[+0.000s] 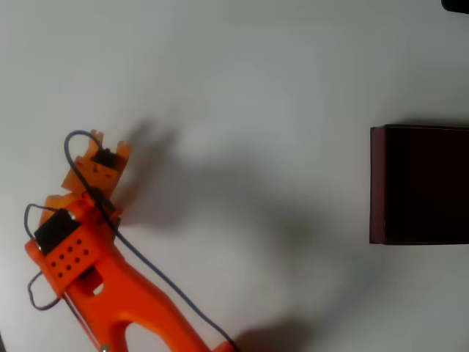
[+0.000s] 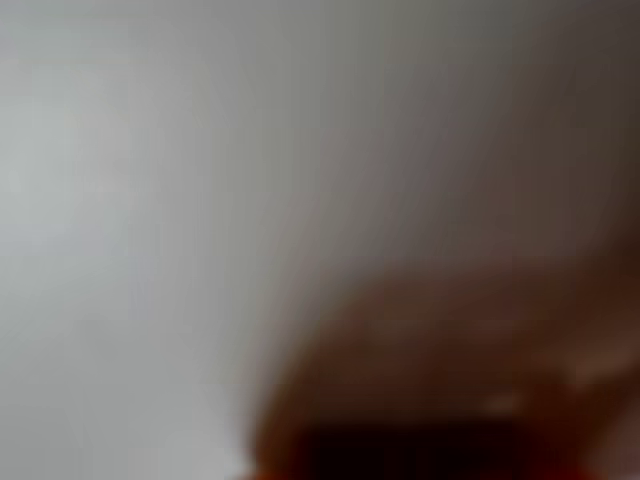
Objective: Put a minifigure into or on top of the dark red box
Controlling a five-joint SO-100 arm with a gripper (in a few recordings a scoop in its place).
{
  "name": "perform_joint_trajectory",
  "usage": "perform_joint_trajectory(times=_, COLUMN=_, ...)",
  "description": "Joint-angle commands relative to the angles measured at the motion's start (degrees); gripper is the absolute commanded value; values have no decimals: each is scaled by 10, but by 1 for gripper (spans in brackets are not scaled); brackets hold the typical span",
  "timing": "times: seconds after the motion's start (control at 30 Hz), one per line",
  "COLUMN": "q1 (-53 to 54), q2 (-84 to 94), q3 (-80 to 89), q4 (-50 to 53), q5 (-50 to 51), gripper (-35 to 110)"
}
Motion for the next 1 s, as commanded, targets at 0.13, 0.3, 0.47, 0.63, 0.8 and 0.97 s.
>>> perform_joint_trajectory(times=0.13, q1=-7, q2=33, q3=19, q4=1, q5=-2, gripper=5)
perform_joint_trajectory(times=0.3, q1=-5, q2=37, q3=22, q4=1, q5=-7, gripper=2)
perform_joint_trajectory(times=0.47, q1=-3, q2=41, q3=24, q4=2, q5=-16, gripper=0)
perform_joint_trajectory(times=0.63, q1=10, q2=44, q3=-3, q4=50, q5=-54, gripper=0)
perform_joint_trajectory(times=0.8, q1=40, q2=44, q3=-74, q4=160, q5=-141, gripper=0)
perform_joint_trajectory(times=0.97, q1=89, q2=61, q3=-112, q4=231, q5=-268, gripper=0)
